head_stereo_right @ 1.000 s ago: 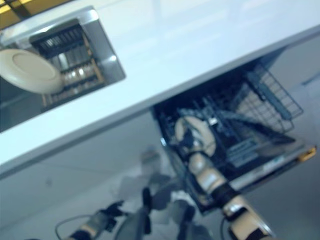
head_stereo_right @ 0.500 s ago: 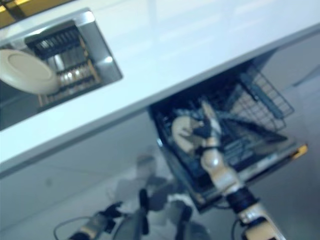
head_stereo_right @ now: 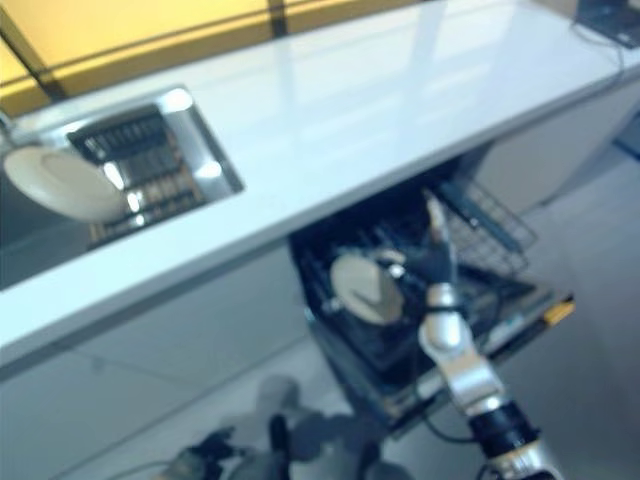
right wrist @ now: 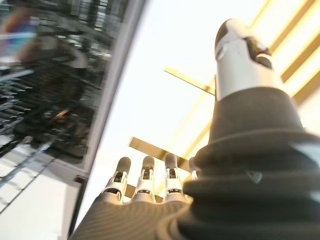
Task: Take plates into dishwasher
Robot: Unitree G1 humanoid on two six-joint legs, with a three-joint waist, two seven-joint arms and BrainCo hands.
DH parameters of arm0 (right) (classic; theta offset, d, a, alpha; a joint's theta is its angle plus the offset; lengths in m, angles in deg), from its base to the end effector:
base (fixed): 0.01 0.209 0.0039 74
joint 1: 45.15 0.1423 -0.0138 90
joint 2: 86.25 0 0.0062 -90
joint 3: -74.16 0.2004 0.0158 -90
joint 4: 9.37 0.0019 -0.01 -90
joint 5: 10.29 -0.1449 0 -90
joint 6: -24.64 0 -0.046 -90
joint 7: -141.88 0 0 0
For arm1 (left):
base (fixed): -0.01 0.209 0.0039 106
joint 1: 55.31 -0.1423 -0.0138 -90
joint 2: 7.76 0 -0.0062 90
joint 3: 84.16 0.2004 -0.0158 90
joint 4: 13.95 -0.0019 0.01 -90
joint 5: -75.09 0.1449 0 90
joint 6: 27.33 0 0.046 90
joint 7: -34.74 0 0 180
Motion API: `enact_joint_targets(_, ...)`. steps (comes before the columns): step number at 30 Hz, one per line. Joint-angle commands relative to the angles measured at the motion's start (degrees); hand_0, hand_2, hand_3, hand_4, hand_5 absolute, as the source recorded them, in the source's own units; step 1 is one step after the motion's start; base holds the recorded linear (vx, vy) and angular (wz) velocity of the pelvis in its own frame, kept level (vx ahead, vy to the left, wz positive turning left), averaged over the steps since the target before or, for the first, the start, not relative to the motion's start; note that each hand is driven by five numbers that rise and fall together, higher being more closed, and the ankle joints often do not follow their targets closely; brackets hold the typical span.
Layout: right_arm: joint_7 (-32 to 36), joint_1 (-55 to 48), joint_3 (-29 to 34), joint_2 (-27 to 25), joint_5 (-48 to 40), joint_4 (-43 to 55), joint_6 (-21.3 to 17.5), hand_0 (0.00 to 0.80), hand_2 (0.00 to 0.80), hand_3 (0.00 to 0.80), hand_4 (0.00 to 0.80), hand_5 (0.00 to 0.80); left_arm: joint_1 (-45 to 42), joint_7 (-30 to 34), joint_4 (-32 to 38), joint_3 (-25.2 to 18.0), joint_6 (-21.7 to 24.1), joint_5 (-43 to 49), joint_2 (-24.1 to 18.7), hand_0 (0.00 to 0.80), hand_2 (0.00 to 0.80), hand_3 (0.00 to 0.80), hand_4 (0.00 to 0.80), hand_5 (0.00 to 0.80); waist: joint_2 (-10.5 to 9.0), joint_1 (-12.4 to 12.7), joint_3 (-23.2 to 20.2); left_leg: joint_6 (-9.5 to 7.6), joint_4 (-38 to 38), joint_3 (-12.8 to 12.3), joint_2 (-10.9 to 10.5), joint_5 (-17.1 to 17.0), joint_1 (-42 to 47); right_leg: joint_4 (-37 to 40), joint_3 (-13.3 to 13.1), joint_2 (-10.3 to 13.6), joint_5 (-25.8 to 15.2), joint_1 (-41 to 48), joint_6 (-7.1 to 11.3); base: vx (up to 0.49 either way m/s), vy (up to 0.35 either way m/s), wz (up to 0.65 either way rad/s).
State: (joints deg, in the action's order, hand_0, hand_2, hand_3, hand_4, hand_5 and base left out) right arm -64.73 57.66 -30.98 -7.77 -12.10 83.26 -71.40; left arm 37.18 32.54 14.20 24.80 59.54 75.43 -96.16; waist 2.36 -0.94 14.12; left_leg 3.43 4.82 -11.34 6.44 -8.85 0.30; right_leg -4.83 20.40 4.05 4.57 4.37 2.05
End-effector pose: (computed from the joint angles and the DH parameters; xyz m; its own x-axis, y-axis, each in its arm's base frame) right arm 0.2466 -0.1772 0.0870 0.9121 -0.0668 0.4045 0.2106 0.9228 -0.3227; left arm 0.1110 0.2105 -0.1294 0.4513 0.1223 -0.8840 0.3136 0.9056 0.2854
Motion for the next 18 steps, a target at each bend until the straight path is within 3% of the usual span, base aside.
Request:
enact_joint_targets(1, 0.8, -0.3, 2.2, 0.0, -2.8, 5.8, -5.0, 0.0, 0.0, 0.0, 0.0, 0.0, 1.1, -1.1, -1.8, -0.7, -0.1, -2.1, -0.4, 0.0, 0.0, 0.0, 0.0, 0.0, -2.07, -2.0, -3.0, -4.02, 0.2, 1.7, -4.7, 10.9, 0.7, -5.4, -6.1, -2.3, 9.4, -0.9, -2.79, -0.121, -0.189, 0.34)
enact_joint_targets(7, 4.7, 1.1, 3.6, -0.9, -6.4, 5.8, -5.4, 0.0, 0.0, 0.0, 0.0, 0.0, 1.2, -1.1, -3.2, -1.7, 0.2, -3.9, 0.4, 0.0, 0.0, 0.0, 0.0, 0.0, -2.34, -2.5, -3.9, -1.36, 0.2, 2.2, -3.0, 8.4, 0.1, -2.5, -6.5, -4.0, 8.3, 0.0, -5.5, -0.181, -0.198, 0.06)
enact_joint_targets(12, 8.6, 1.6, 3.7, -0.6, -11.1, 6.0, -5.5, 0.0, 0.0, 0.0, 0.0, 0.0, 0.8, -0.7, -3.4, -2.4, -0.2, -5.4, 1.0, 0.0, 0.0, 0.0, 0.0, 0.0, -2.54, -3.1, -4.0, -0.93, 0.2, 1.2, -1.7, 7.6, 0.8, -3.1, -6.8, -4.9, 9.1, 0.6, -6.98, -0.134, -0.128, -0.07)
enact_joint_targets(18, 11.1, 2.2, 4.2, -0.5, -11.9, 6.0, -7.2, 0.0, 0.0, 0.0, 0.0, 0.0, -0.2, -0.7, -3.8, -3.3, 0.1, -6.4, 1.0, 0.0, 0.0, 0.0, 0.0, 0.0, -2.68, -3.0, -3.5, 0.08, -1.5, 1.9, -0.4, 5.2, 1.3, -5.8, -6.8, -5.6, 10.8, 1.0, -8.54, -0.125, -0.121, 0.0)
